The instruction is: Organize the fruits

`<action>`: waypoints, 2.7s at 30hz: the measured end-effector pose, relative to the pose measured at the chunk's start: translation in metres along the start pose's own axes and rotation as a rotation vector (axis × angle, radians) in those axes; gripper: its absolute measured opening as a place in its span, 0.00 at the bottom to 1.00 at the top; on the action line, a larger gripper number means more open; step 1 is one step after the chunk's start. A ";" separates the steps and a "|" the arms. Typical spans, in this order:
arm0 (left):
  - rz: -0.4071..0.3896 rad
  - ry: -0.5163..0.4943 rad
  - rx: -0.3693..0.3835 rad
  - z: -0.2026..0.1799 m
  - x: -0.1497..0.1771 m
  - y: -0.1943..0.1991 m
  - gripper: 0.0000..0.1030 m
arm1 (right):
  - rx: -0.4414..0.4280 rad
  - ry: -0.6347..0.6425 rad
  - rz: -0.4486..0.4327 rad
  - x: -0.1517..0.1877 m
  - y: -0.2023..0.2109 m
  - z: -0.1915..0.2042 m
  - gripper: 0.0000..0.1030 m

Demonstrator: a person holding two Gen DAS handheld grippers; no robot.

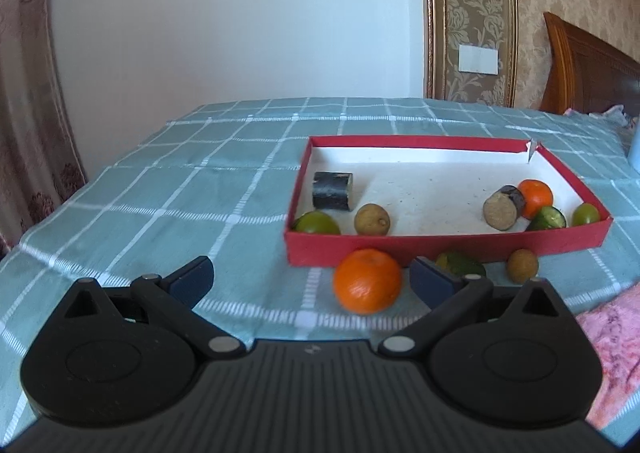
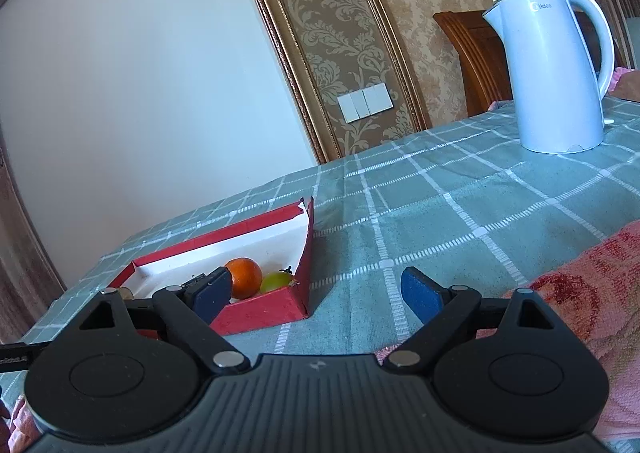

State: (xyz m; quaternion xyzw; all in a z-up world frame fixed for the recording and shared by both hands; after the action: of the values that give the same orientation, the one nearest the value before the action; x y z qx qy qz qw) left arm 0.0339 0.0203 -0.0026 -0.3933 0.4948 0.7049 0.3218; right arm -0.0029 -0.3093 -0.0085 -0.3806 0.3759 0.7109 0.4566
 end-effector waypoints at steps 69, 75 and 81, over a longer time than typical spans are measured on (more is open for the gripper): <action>0.167 0.004 0.015 -0.014 0.009 -0.052 1.00 | 0.227 0.153 0.386 0.027 -0.053 0.009 0.93; 0.168 0.005 0.015 -0.014 0.010 -0.051 1.00 | 0.260 0.159 0.403 0.028 -0.056 0.007 1.00; 0.169 0.008 0.017 -0.014 0.010 -0.052 1.00 | 0.259 0.156 0.403 0.029 -0.056 0.007 1.00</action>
State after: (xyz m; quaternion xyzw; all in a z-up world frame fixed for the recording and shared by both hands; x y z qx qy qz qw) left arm 0.0759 0.0232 -0.0369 -0.3500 0.5335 0.7239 0.2624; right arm 0.0396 -0.2761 -0.0412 -0.2902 0.5662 0.7020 0.3201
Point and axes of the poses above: each gripper's, at about its wrist camera, not at the fingertips, and y roughly against the way its jaws point, z to its left, x to its underside, the point moved 6 cm from there along -y, roughly the way its jaws point, and after that the axes turned 15 degrees about -x, right-handed, at the moved point
